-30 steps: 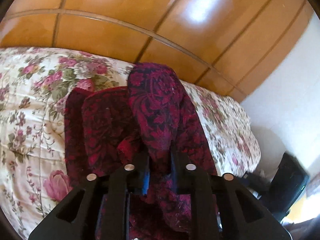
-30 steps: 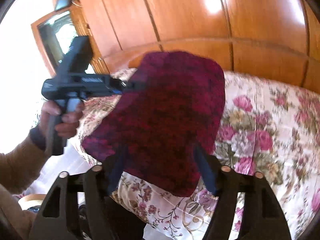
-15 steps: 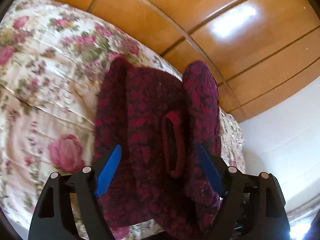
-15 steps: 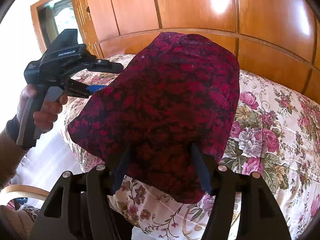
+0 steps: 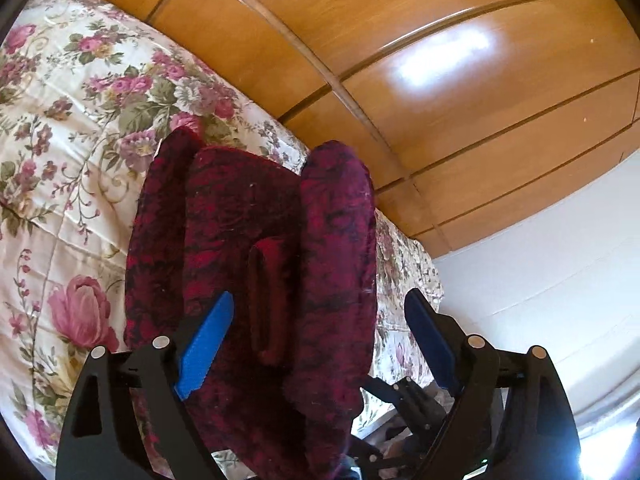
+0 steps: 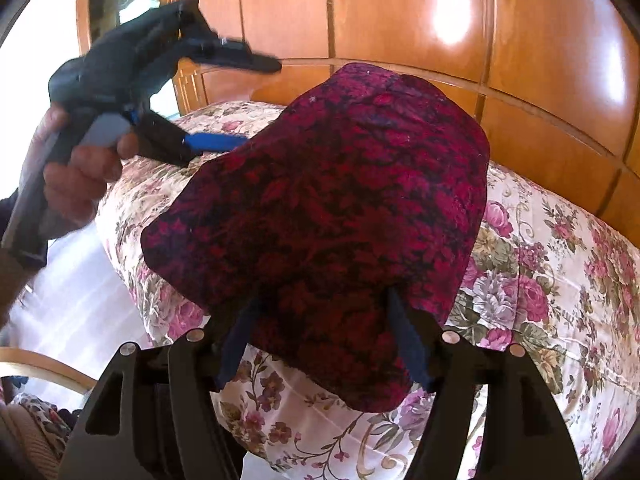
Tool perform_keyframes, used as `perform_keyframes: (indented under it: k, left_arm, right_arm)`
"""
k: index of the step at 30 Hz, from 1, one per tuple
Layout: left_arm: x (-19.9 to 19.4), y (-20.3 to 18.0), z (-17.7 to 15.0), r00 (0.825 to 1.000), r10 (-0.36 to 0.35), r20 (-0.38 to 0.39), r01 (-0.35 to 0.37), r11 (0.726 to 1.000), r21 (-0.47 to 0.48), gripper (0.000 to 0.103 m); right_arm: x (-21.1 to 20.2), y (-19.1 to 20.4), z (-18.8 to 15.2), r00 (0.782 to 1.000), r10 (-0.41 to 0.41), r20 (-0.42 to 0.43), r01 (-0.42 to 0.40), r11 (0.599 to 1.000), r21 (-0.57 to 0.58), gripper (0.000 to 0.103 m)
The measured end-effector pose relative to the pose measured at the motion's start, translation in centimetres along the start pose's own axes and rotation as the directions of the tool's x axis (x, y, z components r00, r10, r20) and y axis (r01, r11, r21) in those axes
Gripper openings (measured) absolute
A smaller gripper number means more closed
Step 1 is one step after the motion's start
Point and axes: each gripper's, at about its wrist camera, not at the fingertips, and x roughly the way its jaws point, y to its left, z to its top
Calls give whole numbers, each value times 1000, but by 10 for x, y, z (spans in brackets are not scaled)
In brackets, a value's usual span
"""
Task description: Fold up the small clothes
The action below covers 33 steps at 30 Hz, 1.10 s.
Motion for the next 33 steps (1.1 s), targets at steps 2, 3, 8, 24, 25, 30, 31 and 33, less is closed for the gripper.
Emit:
perform_keyframes:
  k: [2,3,8,24,25,30,31,33]
  left_arm:
    - [11,-6,-2,999,44,-31,-43,998,36,87]
    - [19,-8,-2,996,73,-50,-70,996,53,87]
    - [50,-40,-13,972,221,-79,-195,949,248,26]
    - [3,-4,-50,856,486,173,-515,831,212,58]
    - [4,-5,-52,846,502,179,-532,820,212,62]
    - [7,6,-48,867,478,141,-497,850,173,65]
    - [8,10,-46,881,456,126,-471,868,158,65]
    - [10,20,-43,926,363,103,-374,920,119,45]
  right_arm:
    - [1,1,0,1000,-1,4,1,1000,-3,68]
    - [1,1,0,1000,0,6,0,1000,1,68]
    - [2,-1,0,1000,-8,2,8,1000,2,68]
    - [9,1,-1,993,109,-32,-107,992,61,83]
    - [9,1,-1,993,110,-33,-108,992,61,83]
    - [13,-1,-4,994,103,-37,-101,993,64,87]
    - [12,-2,-4,994,102,-34,-100,993,69,87]
    - [7,-6,-5,993,119,-24,-117,989,85,87]
